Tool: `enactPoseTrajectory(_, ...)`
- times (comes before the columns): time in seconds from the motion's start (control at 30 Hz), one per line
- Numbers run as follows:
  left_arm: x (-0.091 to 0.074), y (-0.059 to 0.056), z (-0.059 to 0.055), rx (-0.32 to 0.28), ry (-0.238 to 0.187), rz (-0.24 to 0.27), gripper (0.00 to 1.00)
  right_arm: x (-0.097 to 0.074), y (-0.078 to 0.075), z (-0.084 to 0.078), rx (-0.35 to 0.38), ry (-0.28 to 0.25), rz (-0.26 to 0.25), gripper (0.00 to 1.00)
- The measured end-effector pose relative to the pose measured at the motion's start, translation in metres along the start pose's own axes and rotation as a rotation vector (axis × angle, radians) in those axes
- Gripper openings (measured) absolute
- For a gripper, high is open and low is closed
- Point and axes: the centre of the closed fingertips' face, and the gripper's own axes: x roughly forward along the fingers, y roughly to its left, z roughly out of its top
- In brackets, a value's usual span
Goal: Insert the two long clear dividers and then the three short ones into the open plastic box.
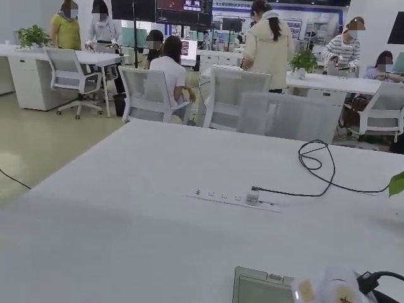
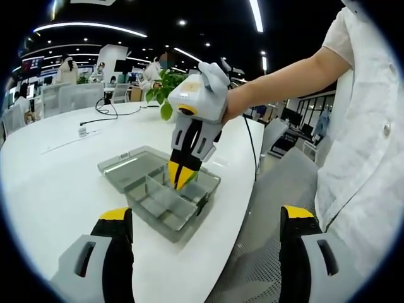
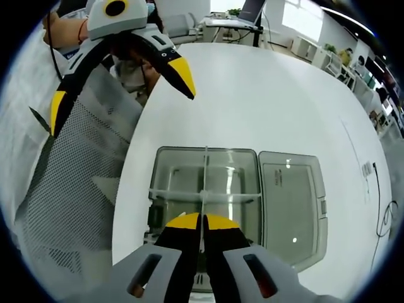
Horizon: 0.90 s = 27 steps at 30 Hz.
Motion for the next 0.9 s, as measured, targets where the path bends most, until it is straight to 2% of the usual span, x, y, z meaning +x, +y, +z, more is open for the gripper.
enactPoseTrajectory(0.37,-0.001,0.0,0.0,0.002,0.0,0.001,1.0,-0.023,-0.004,0.004,0.072,-0.079,-0.041,0.14)
enactPoseTrajectory(0.53,-0.002,0.001,0.0,0.002,0.003,0.004,1.0,-0.038,-0.004,0.002,0.116,-0.125,-0.064,0.22)
enactPoseTrajectory(0.9,-0.002,0.001,0.001,0.006,0.004,0.007,1.0,-0.063,0.002,-0.007,0.166,-0.184,-0.101,0.37)
